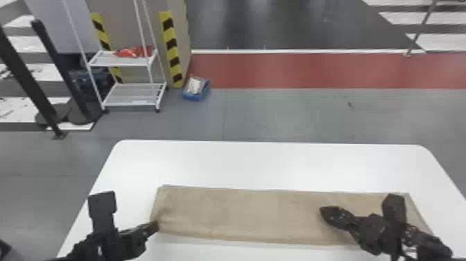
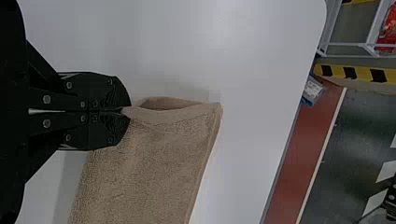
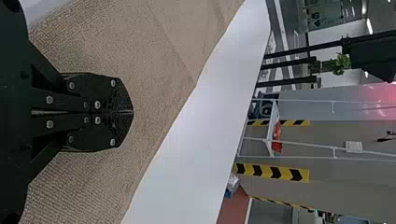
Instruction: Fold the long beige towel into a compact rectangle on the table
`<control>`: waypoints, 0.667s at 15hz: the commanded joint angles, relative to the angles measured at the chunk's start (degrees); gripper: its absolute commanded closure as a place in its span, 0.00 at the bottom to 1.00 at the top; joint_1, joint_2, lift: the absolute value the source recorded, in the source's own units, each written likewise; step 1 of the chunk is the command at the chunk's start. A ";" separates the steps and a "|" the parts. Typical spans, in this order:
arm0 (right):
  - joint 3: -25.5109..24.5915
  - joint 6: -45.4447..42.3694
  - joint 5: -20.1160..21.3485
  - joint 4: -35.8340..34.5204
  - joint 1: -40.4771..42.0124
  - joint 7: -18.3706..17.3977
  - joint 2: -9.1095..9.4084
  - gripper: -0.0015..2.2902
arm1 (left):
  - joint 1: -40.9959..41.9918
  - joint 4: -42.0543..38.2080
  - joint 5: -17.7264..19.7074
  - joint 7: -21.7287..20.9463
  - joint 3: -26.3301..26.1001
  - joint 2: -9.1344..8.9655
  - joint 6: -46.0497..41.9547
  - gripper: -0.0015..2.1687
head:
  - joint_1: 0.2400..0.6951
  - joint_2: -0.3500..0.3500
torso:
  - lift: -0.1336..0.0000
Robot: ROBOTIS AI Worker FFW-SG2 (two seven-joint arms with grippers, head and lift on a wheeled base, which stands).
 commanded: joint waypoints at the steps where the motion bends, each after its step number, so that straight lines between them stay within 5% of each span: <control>1: 0.51 0.40 0.17 0.34 -0.25 0.01 0.02 0.81 | 0.33 -1.65 0.00 0.00 0.16 0.00 0.00 0.62 | 1.00 0.55 | 1.00; 10: 0.68 -0.48 -0.27 0.78 -0.33 -0.43 0.54 0.81 | 6.05 -15.45 2.37 -1.75 -0.37 0.09 1.93 0.62 | 1.00 0.54 | 1.00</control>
